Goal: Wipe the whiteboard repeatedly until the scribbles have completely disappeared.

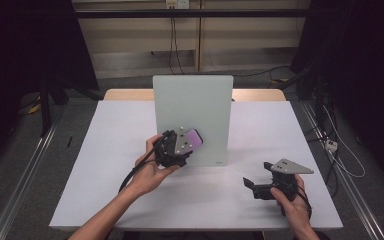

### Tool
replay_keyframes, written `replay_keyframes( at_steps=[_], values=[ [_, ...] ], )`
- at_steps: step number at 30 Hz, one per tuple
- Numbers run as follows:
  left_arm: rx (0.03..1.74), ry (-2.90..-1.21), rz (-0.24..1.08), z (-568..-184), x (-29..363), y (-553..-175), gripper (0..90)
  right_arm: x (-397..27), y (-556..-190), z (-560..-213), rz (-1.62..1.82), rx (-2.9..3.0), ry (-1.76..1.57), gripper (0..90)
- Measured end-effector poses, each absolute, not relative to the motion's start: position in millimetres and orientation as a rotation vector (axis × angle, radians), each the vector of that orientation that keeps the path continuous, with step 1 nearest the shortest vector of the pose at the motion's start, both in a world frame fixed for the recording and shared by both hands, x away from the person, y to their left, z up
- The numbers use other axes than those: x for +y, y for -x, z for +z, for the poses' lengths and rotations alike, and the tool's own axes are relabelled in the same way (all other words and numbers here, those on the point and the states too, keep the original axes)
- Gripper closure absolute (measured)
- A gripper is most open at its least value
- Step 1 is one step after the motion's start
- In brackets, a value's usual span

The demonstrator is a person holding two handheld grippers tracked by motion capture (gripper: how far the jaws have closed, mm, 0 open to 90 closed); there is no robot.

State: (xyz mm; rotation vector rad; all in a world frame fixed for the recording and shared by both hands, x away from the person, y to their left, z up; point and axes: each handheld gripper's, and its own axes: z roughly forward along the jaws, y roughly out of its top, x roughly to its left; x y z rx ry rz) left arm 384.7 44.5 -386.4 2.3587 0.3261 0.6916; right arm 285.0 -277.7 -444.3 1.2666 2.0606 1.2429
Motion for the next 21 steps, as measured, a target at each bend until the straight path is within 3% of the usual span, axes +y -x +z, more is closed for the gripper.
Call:
replay_keyframes(
  at_steps=[7,14,21],
  values=[
    [0.272,-2.437,0.654,-405.3,32.5,-377.2,41.3,-278.3,-284.1,-444.0,1.247,2.063,-1.267,4.5],
    [0.266,-2.482,0.533,-411.8,33.5,-380.2,41.3,-277.6,-284.1,-443.9,1.243,2.061,-1.263,4.5],
    [0.305,-2.436,0.57,-395.4,41.8,-385.7,41.3,-278.0,-283.9,-443.9,1.245,2.062,-1.262,4.5]
  ],
)
